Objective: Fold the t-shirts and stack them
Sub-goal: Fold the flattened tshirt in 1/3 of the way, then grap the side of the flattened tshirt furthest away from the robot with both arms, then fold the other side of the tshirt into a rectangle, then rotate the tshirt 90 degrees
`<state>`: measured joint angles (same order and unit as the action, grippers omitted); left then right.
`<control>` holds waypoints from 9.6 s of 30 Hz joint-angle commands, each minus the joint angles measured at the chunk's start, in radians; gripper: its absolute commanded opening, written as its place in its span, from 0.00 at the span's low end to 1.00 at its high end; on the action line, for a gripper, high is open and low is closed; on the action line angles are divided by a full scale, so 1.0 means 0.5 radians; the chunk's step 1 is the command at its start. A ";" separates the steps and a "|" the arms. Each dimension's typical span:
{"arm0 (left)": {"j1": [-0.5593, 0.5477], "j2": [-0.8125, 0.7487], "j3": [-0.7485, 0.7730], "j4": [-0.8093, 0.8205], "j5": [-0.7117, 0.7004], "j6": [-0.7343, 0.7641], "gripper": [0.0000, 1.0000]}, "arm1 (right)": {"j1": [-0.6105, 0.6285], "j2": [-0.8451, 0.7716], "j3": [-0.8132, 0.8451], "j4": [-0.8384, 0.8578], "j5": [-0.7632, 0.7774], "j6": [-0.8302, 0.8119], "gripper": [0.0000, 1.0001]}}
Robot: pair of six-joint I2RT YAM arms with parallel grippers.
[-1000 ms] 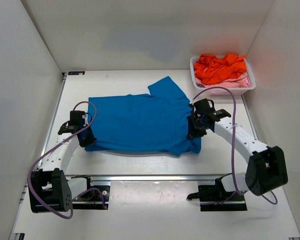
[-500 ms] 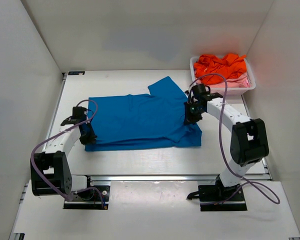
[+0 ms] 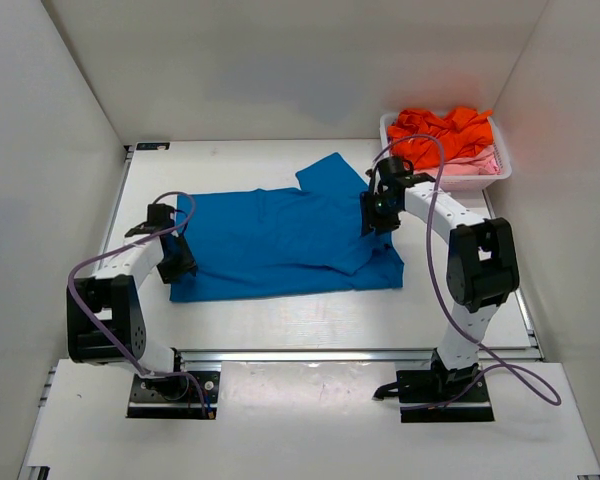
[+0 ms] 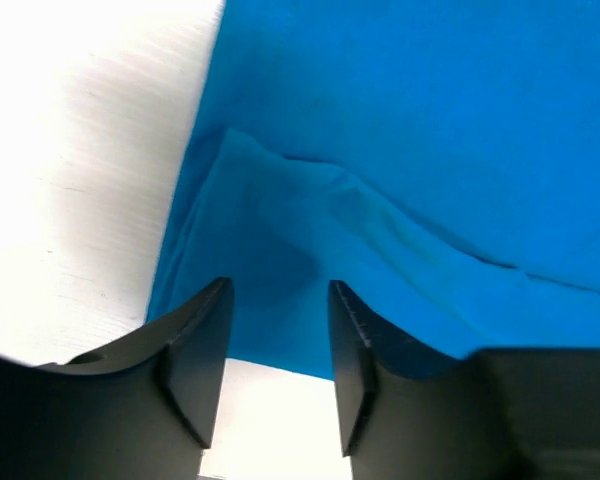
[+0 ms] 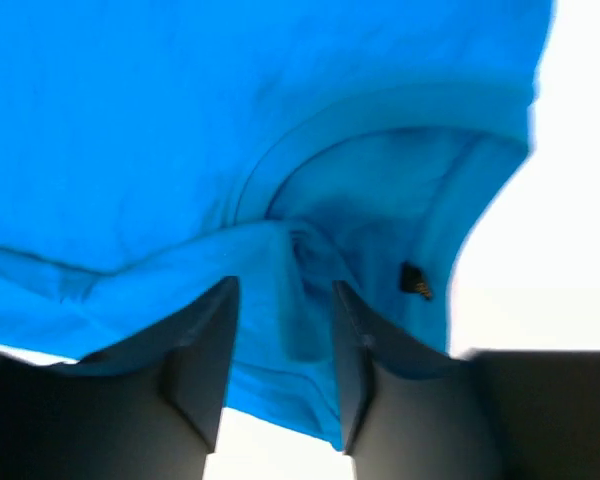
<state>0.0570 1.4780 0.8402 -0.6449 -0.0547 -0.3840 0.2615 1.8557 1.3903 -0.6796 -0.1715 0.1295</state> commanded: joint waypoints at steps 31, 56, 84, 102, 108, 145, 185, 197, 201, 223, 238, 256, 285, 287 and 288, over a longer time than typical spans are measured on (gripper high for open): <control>-0.375 0.029 -0.140 -0.069 -0.394 0.262 0.44 | 0.284 -0.508 -1.004 0.322 0.230 0.523 0.15; -0.209 0.393 0.881 0.130 -0.298 0.437 0.72 | 0.266 0.019 0.382 0.104 0.420 -0.032 0.60; 0.027 1.511 1.845 0.133 -0.378 0.568 0.75 | 0.008 1.268 1.956 -0.074 0.263 -0.136 0.77; -0.007 1.643 1.872 0.035 -0.115 0.544 0.04 | -0.066 1.473 2.088 -0.162 0.144 -0.060 0.85; 0.009 1.615 1.823 0.041 -0.096 0.550 0.00 | -0.057 1.590 2.202 -0.202 0.119 -0.063 0.85; 0.125 0.478 0.848 0.280 0.048 0.458 0.00 | 0.140 0.112 0.703 0.153 0.187 -0.207 0.00; 0.079 -0.241 0.007 0.314 -0.295 0.387 0.67 | 0.069 -1.217 -1.369 0.871 0.021 0.087 0.21; -0.332 -0.027 0.111 0.302 -0.308 0.437 0.62 | 0.173 -1.365 -1.504 0.850 0.048 0.437 0.06; -0.485 0.142 0.139 0.293 -0.390 0.394 0.60 | 0.241 -1.175 -1.455 0.899 0.052 0.502 0.00; -1.037 0.302 0.139 -0.238 0.253 0.204 0.37 | 0.118 1.043 1.510 -0.076 0.067 0.165 0.00; -0.906 0.142 0.819 -0.352 0.269 0.206 0.41 | 0.418 0.334 1.246 -0.513 0.763 0.054 0.00; -1.010 1.642 2.568 -0.097 0.846 0.133 0.38 | 1.222 -0.766 -1.213 1.948 -0.209 0.582 0.00; -0.872 2.315 3.063 -0.471 0.426 0.105 0.30 | 1.361 0.050 -0.796 0.832 0.091 0.391 0.00; -0.841 2.281 3.035 -0.456 0.425 0.072 0.30 | 1.327 0.050 -0.805 0.789 0.079 0.330 0.00; -0.808 2.269 3.020 -0.453 0.425 0.053 0.30 | 1.306 0.038 -0.829 0.758 0.082 0.309 0.00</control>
<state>-0.4007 2.6259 2.3775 -0.8173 0.2428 -0.3470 0.9535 1.8381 1.0279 -0.0868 -0.2443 0.3706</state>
